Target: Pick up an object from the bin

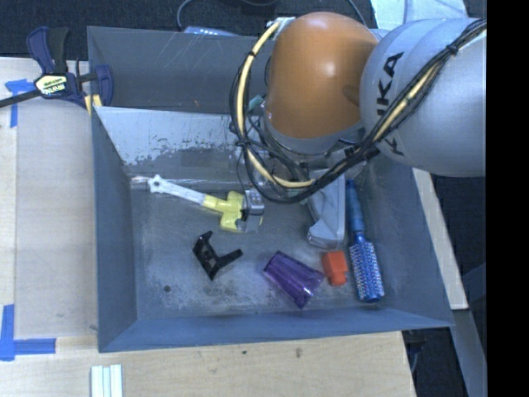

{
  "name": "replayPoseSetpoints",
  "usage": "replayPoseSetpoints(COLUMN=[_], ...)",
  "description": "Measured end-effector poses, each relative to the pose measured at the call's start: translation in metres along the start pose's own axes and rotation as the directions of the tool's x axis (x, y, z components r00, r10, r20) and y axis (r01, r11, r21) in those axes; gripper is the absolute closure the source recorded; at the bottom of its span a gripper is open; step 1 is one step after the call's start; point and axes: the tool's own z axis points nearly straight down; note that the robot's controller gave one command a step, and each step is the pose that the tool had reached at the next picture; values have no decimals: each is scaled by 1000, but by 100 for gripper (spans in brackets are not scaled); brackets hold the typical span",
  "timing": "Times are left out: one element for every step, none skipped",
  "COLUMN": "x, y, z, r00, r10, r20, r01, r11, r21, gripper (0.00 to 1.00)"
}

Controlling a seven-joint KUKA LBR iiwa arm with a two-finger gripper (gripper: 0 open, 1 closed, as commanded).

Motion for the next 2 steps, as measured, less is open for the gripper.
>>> replayPoseSetpoints(x=[-1, -3], y=[-1, -5], z=[-5, 31], r00=[1000, 997], r10=[3, -80], r20=[9, 11], r01=[-3, 80], r11=[1000, 997], r21=[-2, -1], gripper=[0, 0])
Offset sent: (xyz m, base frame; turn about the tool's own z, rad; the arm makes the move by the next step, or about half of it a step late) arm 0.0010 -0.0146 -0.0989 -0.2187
